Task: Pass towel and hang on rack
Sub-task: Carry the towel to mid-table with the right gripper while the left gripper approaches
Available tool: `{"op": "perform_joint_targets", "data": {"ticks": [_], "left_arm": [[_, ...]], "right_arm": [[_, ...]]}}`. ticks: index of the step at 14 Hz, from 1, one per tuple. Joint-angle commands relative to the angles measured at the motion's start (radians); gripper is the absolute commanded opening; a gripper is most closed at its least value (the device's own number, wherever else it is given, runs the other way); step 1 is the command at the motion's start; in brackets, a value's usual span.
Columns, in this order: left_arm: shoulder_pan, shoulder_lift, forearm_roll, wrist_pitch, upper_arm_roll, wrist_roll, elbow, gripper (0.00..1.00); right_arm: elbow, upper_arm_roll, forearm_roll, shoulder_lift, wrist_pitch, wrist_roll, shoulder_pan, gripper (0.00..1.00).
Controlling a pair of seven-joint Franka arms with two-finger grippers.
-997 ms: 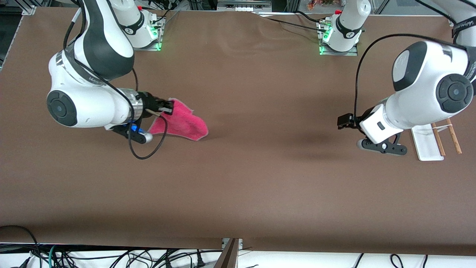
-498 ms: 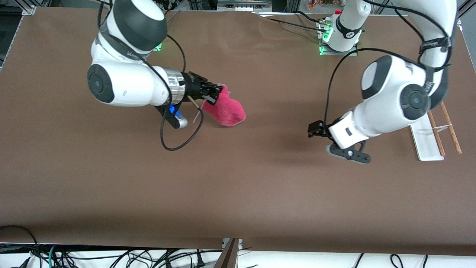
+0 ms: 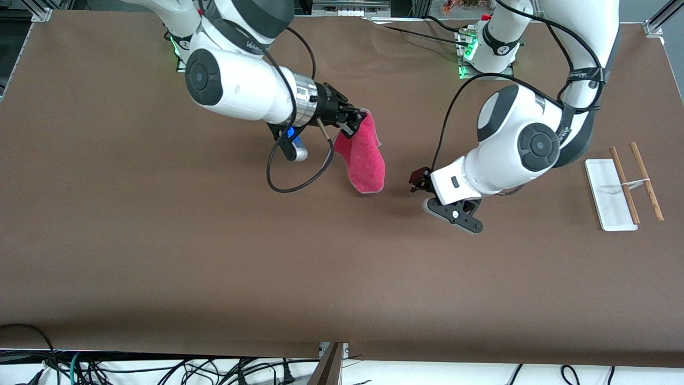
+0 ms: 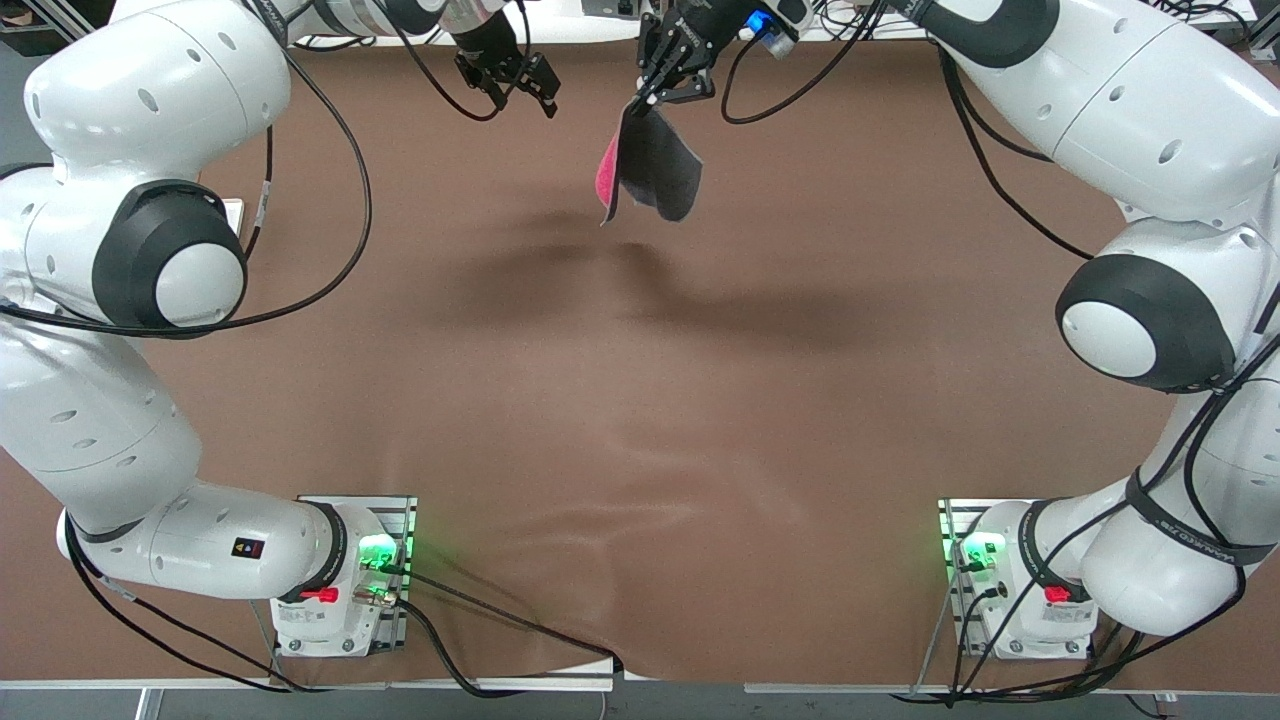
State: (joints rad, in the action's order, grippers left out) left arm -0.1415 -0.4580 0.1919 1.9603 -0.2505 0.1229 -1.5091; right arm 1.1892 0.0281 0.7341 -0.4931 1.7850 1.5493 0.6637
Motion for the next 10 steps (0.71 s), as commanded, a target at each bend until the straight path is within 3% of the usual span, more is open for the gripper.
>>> {"op": "perform_joint_targets", "data": {"ticks": [1, 5, 8, 10], "left_arm": [[0.023, 0.021, 0.092, 0.002, -0.001, 0.199, -0.058, 1.0], [0.048, 0.065, 0.246, 0.002, -0.003, 0.478, -0.152, 1.0], [0.049, 0.206, 0.291, 0.002, -0.004, 0.515, -0.316, 1.0], [0.051, 0.265, 0.306, -0.007, -0.022, 0.599, -0.371, 1.0]], "right_arm": [[-0.036, 0.01, 0.016, -0.018, 0.01, 0.052, 0.02, 0.0], [-0.037, 0.009, 0.014, -0.018, 0.01, 0.078, 0.034, 0.0], [-0.039, 0.009, 0.014, -0.018, 0.022, 0.086, 0.037, 0.0], [-0.039, 0.009, 0.014, -0.018, 0.03, 0.094, 0.037, 0.0]]}}
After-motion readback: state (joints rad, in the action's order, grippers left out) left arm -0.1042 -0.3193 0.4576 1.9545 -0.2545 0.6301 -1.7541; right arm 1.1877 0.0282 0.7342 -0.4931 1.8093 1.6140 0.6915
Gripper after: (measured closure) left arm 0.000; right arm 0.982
